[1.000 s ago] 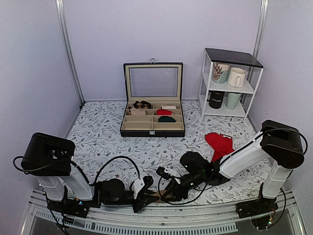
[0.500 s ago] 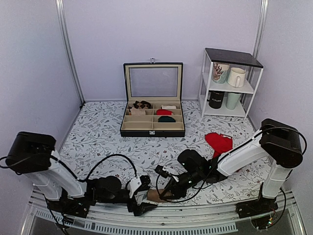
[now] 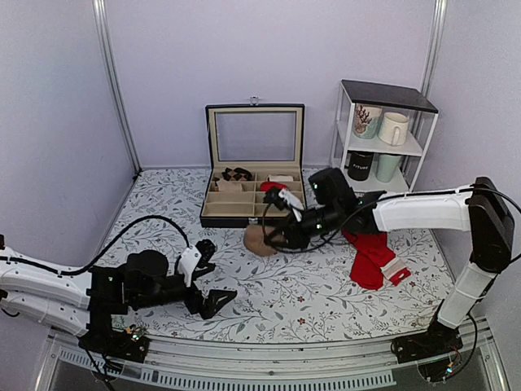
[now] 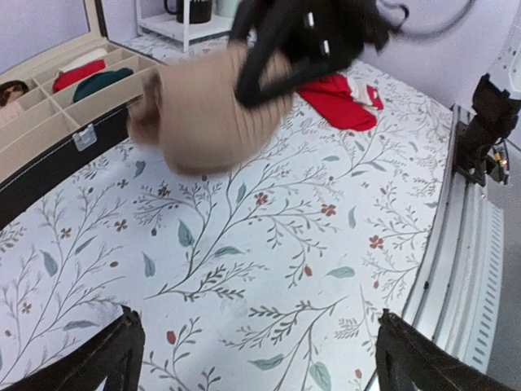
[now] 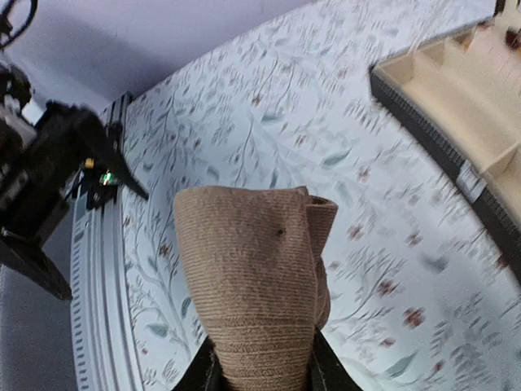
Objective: Roll the socks
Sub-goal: Pick up the pair of socks from the center of the board, then move the storage box to the center of the board.
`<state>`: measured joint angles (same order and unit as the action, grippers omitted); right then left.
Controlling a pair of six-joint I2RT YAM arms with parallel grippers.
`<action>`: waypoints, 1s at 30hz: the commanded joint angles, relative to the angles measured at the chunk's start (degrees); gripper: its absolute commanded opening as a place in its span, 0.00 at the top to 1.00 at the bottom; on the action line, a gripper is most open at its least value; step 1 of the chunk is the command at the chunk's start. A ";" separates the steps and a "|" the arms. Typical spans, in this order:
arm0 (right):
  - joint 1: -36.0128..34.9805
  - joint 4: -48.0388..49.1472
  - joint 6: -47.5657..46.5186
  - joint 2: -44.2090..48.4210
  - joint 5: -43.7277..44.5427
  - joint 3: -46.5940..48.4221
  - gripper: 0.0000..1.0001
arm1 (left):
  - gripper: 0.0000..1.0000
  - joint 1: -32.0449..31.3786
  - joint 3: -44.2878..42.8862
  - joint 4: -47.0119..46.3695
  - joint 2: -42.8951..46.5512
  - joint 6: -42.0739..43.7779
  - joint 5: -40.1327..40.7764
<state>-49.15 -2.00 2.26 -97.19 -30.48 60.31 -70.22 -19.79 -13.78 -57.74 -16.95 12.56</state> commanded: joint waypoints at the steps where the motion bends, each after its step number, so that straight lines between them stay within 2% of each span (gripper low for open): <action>1: 6.39 -3.16 -8.02 -4.15 -1.22 10.32 1.00 | 0.01 1.76 -1.82 10.63 2.99 0.07 2.26; 9: 10.41 -1.77 -12.99 -18.35 4.82 31.09 1.00 | 0.00 3.02 -6.50 17.91 4.80 -0.36 4.27; 14: 10.47 2.43 -18.40 -25.36 12.53 37.87 1.00 | 0.00 3.55 -8.15 20.81 7.01 -1.02 6.13; 19: 10.47 4.17 -26.07 -31.90 14.71 44.34 1.00 | 0.00 4.16 -7.52 22.19 10.07 -1.89 6.40; 24: 10.43 7.49 -33.49 -35.77 12.59 47.26 1.00 | 0.00 4.21 -6.76 23.96 12.71 -2.62 6.94; 30: 10.47 6.66 -40.88 -41.75 9.19 50.83 0.99 | 0.01 4.61 -7.18 25.42 13.69 -3.66 8.50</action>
<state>-38.57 3.25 -31.62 -134.15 -18.59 109.12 -66.57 -26.96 9.43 -44.73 -19.38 19.46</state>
